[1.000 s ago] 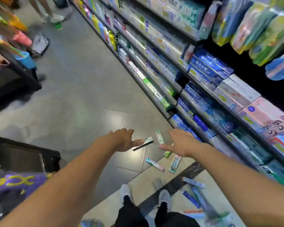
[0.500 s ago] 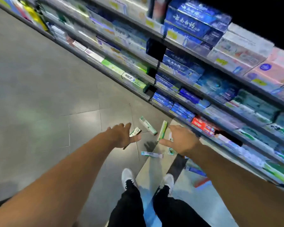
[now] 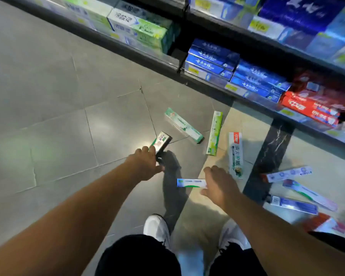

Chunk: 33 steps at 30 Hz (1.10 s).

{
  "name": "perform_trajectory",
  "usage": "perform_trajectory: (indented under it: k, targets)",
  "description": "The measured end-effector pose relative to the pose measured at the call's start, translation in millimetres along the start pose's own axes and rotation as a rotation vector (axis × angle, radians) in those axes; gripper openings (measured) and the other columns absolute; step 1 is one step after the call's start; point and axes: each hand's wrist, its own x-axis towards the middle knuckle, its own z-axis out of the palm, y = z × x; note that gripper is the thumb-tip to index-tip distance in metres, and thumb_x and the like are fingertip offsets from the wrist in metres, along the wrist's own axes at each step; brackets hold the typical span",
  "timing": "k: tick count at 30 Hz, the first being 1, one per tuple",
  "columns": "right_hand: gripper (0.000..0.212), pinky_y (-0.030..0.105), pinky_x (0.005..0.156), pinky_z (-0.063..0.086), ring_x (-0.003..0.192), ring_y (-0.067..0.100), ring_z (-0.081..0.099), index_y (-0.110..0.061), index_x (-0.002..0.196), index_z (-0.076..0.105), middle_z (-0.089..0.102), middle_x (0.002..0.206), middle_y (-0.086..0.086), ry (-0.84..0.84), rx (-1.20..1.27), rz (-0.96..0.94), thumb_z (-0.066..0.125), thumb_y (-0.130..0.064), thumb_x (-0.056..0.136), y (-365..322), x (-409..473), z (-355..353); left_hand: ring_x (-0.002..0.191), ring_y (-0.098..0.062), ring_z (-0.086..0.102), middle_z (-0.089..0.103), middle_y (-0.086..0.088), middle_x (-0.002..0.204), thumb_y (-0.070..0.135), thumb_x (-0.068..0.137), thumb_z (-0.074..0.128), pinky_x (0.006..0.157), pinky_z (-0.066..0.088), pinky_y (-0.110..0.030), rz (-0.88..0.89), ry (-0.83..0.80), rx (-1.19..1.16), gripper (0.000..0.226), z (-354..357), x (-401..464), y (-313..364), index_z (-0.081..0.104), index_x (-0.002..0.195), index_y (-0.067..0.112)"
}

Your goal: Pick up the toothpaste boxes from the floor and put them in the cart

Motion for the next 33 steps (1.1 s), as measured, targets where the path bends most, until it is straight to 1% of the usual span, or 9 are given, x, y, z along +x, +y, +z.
perform_trajectory:
  k: [5,7,9,11,15,20,25,29,33]
  targets:
    - [0.048,0.034,0.081,0.041,0.105,0.024,0.052,-0.017,0.118,0.05,0.053,0.119,0.006,0.031,-0.095,-0.016,0.074,-0.034,0.08,9,88,89,0.121,-0.031,0.048,0.044,-0.013,0.137,0.058,0.083,0.064,0.096,0.047,-0.043,-0.072,-0.003,0.006,0.097,66,106,-18,0.014,0.149,0.006]
    - [0.043,0.035,0.081,0.042,0.104,0.025,0.053,-0.016,0.119,0.052,0.054,0.118,0.007,0.039,-0.161,-0.032,0.07,-0.029,0.083,15,107,111,0.115,-0.029,0.054,0.047,-0.011,0.133,0.053,0.082,0.068,0.088,0.051,-0.04,-0.104,0.002,-0.018,0.099,84,130,-20,0.009,0.15,0.008]
    - [0.036,0.035,0.082,0.043,0.103,0.025,0.055,-0.015,0.119,0.054,0.056,0.117,0.007,0.031,-0.205,-0.036,0.064,-0.022,0.086,19,115,125,0.094,-0.025,0.059,0.054,-0.007,0.119,0.044,0.084,0.069,0.07,0.052,-0.035,-0.138,0.041,-0.048,0.082,93,146,-22,0.021,0.142,0.012]
    - [0.029,0.035,0.081,0.045,0.101,0.026,0.056,-0.015,0.117,0.056,0.058,0.115,0.008,0.049,-0.202,-0.043,0.058,-0.017,0.088,22,119,132,0.079,-0.021,0.055,0.056,-0.005,0.104,0.032,0.091,0.061,0.056,0.044,-0.03,-0.144,0.107,-0.046,0.051,95,157,-22,0.033,0.129,0.012]
    - [0.026,0.034,0.079,0.048,0.104,0.025,0.058,-0.015,0.119,0.054,0.059,0.114,0.006,0.065,-0.089,0.008,0.052,-0.018,0.093,22,104,111,0.076,-0.025,0.055,0.056,-0.006,0.094,0.025,0.094,0.053,0.061,0.044,-0.036,-0.152,0.153,-0.038,0.029,75,145,-21,0.037,0.115,0.013]
    - [0.034,0.035,0.079,0.049,0.105,0.026,0.061,-0.013,0.12,0.051,0.06,0.114,0.007,0.113,0.045,0.07,0.06,-0.032,0.093,13,40,22,0.066,-0.019,0.054,0.054,0.0,0.084,0.031,0.093,0.057,0.053,0.043,-0.033,-0.11,0.165,-0.029,0.032,0,66,-7,0.033,0.108,0.017]
    - [0.044,0.036,0.079,0.051,0.104,0.03,0.063,-0.012,0.121,0.053,0.062,0.112,0.009,0.203,0.176,0.138,0.065,-0.041,0.089,2,-72,-102,0.068,-0.024,0.055,0.052,-0.002,0.079,0.028,0.09,0.059,0.057,0.044,-0.035,-0.047,0.212,-0.044,0.033,-121,-67,20,0.032,0.102,0.015]
    - [0.054,0.035,0.082,0.049,0.107,0.031,0.06,-0.009,0.122,0.054,0.061,0.116,0.013,0.267,0.246,0.174,0.064,-0.049,0.088,-7,-182,-207,0.078,-0.028,0.052,0.052,-0.007,0.092,0.03,0.087,0.065,0.066,0.042,-0.035,0.008,0.238,-0.075,0.037,-235,-186,39,0.034,0.102,0.013]
    - [0.048,0.032,0.073,0.042,0.103,0.032,0.061,-0.009,0.115,0.056,0.063,0.113,0.014,0.264,0.342,0.244,0.06,-0.049,0.089,-21,-285,-309,0.083,-0.03,0.057,0.061,-0.012,0.106,0.031,0.083,0.071,0.065,0.042,-0.034,0.049,0.278,-0.082,0.047,-335,-294,51,0.04,0.112,0.01]
